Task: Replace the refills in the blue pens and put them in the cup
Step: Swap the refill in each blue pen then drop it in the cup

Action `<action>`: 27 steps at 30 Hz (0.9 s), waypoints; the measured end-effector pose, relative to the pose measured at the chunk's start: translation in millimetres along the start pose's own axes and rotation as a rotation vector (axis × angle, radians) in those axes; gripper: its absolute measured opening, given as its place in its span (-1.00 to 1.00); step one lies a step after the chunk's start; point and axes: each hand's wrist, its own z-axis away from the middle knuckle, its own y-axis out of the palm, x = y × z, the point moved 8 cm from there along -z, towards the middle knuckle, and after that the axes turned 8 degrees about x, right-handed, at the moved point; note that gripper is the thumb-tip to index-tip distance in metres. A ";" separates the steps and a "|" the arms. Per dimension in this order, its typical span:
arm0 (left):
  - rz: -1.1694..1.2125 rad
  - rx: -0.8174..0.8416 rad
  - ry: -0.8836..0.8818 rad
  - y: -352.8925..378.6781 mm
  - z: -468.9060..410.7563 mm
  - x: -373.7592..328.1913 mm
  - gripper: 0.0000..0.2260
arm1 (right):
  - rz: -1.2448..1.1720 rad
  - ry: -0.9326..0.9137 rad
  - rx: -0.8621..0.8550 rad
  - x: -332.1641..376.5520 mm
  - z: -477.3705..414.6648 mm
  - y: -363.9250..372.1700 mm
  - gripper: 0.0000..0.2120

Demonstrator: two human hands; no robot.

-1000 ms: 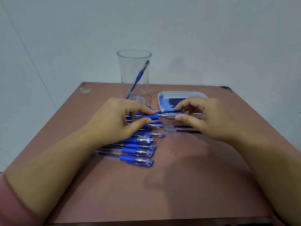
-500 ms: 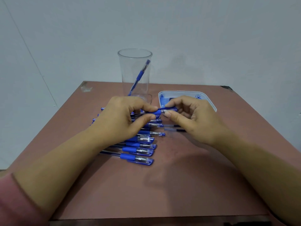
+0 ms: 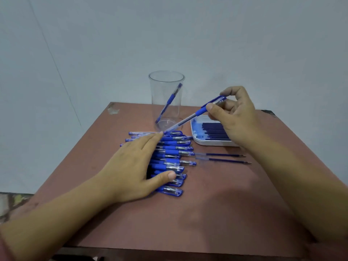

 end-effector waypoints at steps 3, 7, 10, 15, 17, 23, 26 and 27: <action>0.006 0.011 -0.009 9.0 5.1 2.2 -0.17 | -0.020 -0.061 -0.051 16.6 -11.1 2.0 -0.72; 0.007 -0.008 -0.010 8.2 5.0 1.3 -0.18 | -0.137 -0.164 -0.194 36.4 -26.4 -0.7 -0.73; 0.018 -0.010 -0.013 9.3 6.0 1.7 -0.19 | -0.198 -0.243 -0.309 47.3 -35.2 -5.8 -0.73; 0.034 -0.017 -0.014 9.5 5.4 2.6 -0.19 | 0.053 -0.297 -0.281 51.6 -56.6 11.8 -0.74; 0.038 -0.021 -0.016 9.5 5.2 3.0 -0.20 | 0.185 -0.272 -0.176 46.9 -67.3 27.5 -0.79; 0.040 -0.023 -0.021 9.8 4.9 4.0 -0.19 | 0.508 -0.259 -0.015 30.6 -67.1 48.5 -0.88; 0.042 -0.025 -0.021 9.4 4.6 4.3 -0.18 | 0.506 -0.261 -0.031 30.8 -50.4 40.3 -0.90; 0.042 -0.023 -0.021 9.6 4.3 4.5 -0.18 | 0.502 -0.252 -0.026 30.1 -42.1 37.4 -0.93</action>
